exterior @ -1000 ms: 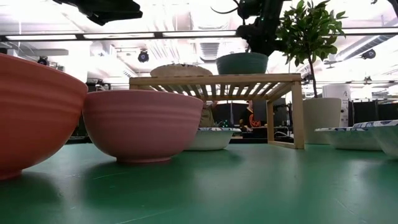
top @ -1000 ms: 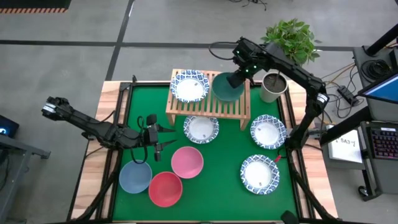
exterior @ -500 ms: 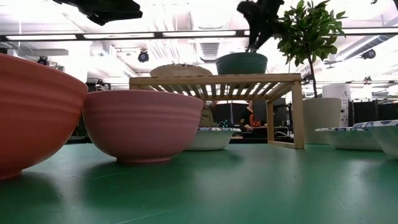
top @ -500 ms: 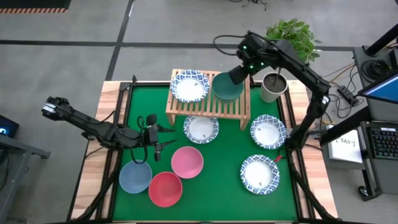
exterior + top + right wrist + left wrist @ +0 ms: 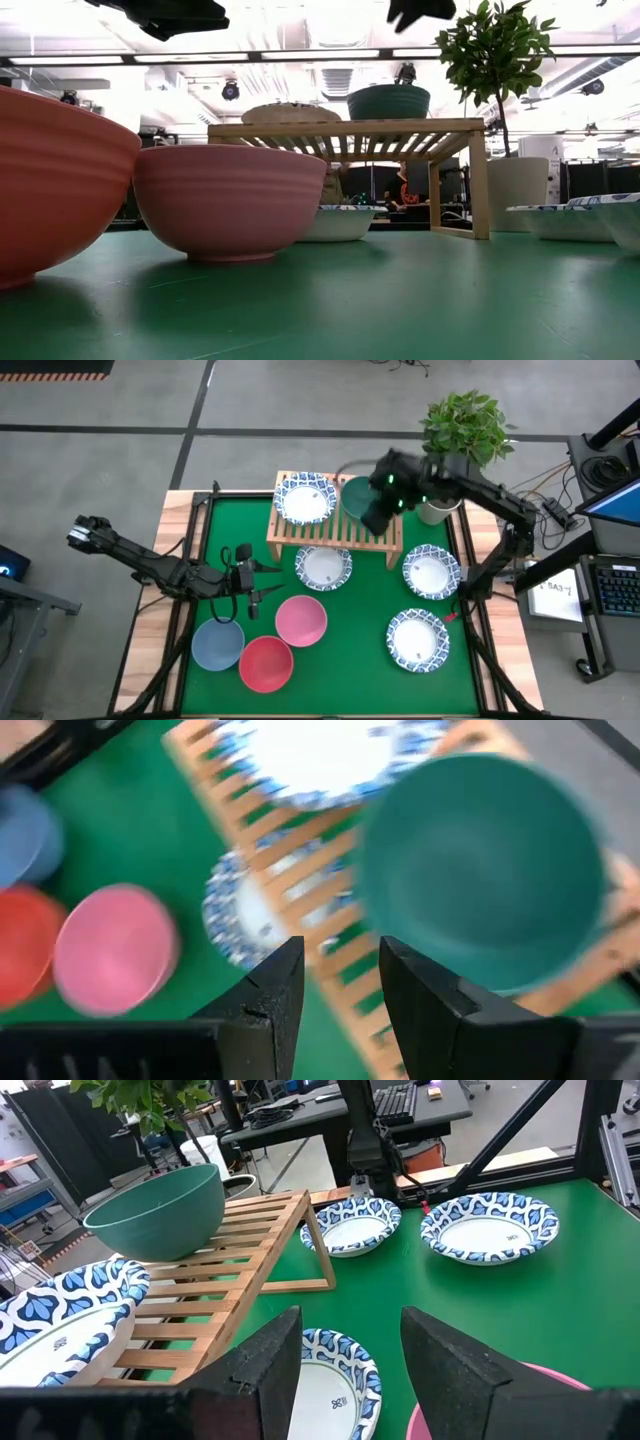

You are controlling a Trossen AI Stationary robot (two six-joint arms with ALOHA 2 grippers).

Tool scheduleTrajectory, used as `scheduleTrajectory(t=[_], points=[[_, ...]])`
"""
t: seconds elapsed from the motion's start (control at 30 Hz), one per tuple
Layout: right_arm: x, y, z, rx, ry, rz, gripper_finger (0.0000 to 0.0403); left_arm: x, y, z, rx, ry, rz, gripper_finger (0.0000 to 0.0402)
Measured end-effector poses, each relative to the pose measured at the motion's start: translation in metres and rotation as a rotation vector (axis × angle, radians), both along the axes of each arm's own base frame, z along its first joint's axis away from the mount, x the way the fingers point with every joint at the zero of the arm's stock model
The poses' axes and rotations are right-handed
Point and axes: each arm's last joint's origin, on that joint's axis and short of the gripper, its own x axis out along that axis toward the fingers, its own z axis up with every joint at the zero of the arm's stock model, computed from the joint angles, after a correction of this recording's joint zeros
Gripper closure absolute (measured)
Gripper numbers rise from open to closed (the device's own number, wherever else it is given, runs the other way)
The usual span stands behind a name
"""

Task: Place and stack bowls onto a shelf
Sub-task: Stack the white patterned bowl on top of the white patterned bowl on the shelf

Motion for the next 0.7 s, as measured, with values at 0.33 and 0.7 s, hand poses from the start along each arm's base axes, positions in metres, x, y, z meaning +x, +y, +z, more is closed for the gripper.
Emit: scheduleTrajectory(t=[0.33,0.7], points=[[0.021,0.105,-0.016,-0.114,0.028,0.256,0.0282,0.0,0.0,0.0,0.001,0.003,0.0,0.0247],[0.035,0.178,-0.07,-0.254,0.019,0.445,0.0282,0.0,0.0,0.0,0.001,0.003,0.0,0.0247]])
